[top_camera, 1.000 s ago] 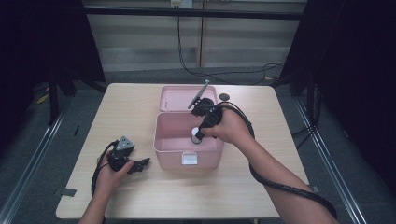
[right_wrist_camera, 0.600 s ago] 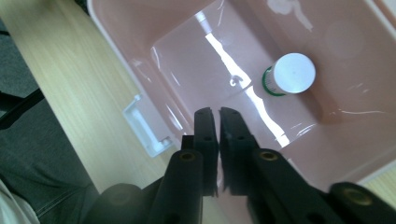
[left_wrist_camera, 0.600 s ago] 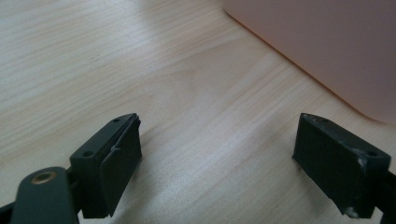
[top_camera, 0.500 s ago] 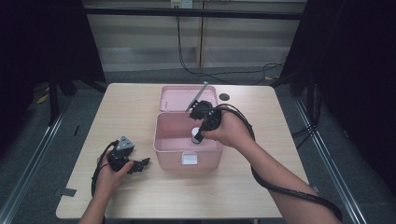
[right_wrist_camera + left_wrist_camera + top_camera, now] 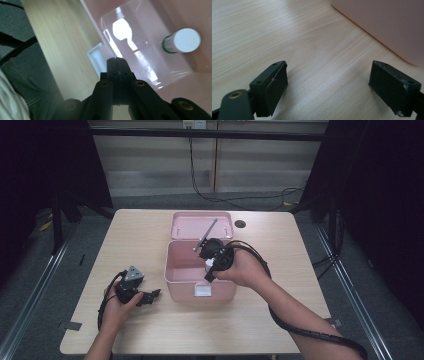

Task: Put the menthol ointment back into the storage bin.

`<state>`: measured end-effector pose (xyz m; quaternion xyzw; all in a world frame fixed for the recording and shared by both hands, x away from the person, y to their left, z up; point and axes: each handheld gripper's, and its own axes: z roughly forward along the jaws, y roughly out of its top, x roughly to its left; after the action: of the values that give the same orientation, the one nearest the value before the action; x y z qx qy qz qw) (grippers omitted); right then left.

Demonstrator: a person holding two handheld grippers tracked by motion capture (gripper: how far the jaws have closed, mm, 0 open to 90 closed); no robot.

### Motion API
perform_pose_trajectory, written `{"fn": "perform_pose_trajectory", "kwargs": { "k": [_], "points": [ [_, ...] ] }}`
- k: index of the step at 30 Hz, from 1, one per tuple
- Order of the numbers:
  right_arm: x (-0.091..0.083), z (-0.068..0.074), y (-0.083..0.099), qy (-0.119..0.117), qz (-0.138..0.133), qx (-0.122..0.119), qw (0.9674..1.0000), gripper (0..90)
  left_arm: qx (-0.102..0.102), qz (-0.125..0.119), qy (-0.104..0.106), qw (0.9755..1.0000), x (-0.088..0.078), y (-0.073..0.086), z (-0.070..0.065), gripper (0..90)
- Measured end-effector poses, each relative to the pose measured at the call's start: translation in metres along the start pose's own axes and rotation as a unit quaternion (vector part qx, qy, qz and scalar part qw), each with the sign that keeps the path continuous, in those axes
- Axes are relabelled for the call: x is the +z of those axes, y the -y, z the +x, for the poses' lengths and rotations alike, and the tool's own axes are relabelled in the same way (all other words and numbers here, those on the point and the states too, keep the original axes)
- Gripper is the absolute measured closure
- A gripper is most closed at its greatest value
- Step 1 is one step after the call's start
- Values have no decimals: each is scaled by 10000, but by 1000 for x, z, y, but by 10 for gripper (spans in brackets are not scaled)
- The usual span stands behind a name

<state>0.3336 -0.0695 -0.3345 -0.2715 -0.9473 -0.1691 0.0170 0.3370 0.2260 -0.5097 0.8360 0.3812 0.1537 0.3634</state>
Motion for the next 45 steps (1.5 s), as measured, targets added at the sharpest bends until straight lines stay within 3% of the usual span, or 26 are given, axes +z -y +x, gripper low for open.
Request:
{"fn": "perform_pose_trajectory", "kwargs": {
  "k": [12, 16, 21, 30, 41, 45],
  "points": [
    [12, 7, 3, -148, 10, -38, 9999, 900, 0, 0, 1, 10000, 0, 0, 0, 143],
    [18, 12, 4, -191, 33, -203, 9996, 900, -3, -14, -4, 10000, 0, 0, 0, 143],
    [24, 15, 4, -253, 38, -223, 9994, 900, -3, -14, -5, 10000, 0, 0, 0, 143],
    [37, 17, 8, -185, 55, -430, 9989, 900, -2, -18, -4, 10000, 0, 0, 0, 144],
    [38, 18, 15, -193, -176, -608, 9978, 896, -2, -18, -5, 10000, 0, 0, 0, 144],
    [38, 17, 17, -238, -268, -520, 9980, 897, -3, -15, -1, 10000, 0, 0, 0, 143]
  ]
}}
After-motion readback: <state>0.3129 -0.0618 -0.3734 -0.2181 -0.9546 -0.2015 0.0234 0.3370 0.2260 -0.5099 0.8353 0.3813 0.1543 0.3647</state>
